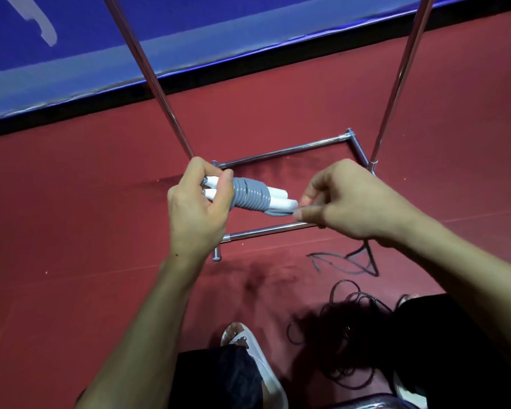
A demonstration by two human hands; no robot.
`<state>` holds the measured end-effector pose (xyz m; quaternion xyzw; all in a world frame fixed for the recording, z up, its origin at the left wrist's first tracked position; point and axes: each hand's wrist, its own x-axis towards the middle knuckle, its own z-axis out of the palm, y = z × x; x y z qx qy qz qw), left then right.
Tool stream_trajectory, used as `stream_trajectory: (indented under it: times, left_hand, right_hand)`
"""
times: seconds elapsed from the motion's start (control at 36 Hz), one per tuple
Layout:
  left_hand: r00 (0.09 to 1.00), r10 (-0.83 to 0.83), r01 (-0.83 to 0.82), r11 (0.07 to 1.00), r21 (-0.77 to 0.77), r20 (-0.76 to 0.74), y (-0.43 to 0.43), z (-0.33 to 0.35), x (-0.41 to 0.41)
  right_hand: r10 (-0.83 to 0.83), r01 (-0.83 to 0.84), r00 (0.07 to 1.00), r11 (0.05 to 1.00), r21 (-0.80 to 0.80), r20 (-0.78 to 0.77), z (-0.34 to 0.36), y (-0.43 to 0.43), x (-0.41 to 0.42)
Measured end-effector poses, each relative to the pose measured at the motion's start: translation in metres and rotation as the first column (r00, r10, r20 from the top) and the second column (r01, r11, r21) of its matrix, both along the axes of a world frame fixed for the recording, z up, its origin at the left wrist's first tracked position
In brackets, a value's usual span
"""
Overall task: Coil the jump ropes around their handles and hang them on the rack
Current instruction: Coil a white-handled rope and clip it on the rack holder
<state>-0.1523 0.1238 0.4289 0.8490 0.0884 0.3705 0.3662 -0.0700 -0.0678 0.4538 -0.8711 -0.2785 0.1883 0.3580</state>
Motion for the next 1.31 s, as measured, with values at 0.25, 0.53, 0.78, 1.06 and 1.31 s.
stream_trajectory:
  times: [0.25,0.53,0.78,1.06,1.31]
  left_hand:
    - [0.977,-0.146,0.144,0.989,-0.029,-0.154,0.000,0.001,0.000]
    - [0.946,-0.224,0.216,0.975,-0.059,-0.234,0.001,0.003,-0.007]
    - [0.921,-0.283,0.250,0.956,-0.152,-0.268,0.007,0.002,-0.011]
    - [0.907,-0.362,0.305,0.918,-0.253,-0.217,0.005,0.006,-0.014]
    - [0.901,-0.412,0.322,0.843,-0.431,-0.133,0.008,0.010,-0.014]
  right_hand:
    - [0.164,-0.155,0.970,0.986,-0.064,0.179,-0.006,-0.006,0.017]
    - [0.179,0.024,0.785,0.948,0.318,-0.593,-0.010,-0.004,0.033]
    - [0.464,-0.464,0.885,0.878,0.119,0.033,-0.010,-0.003,0.039]
    - [0.530,-0.450,0.802,0.840,0.304,-0.277,-0.009,-0.010,0.044]
    - [0.490,-0.258,0.658,0.860,0.440,-0.572,-0.021,-0.008,0.039]
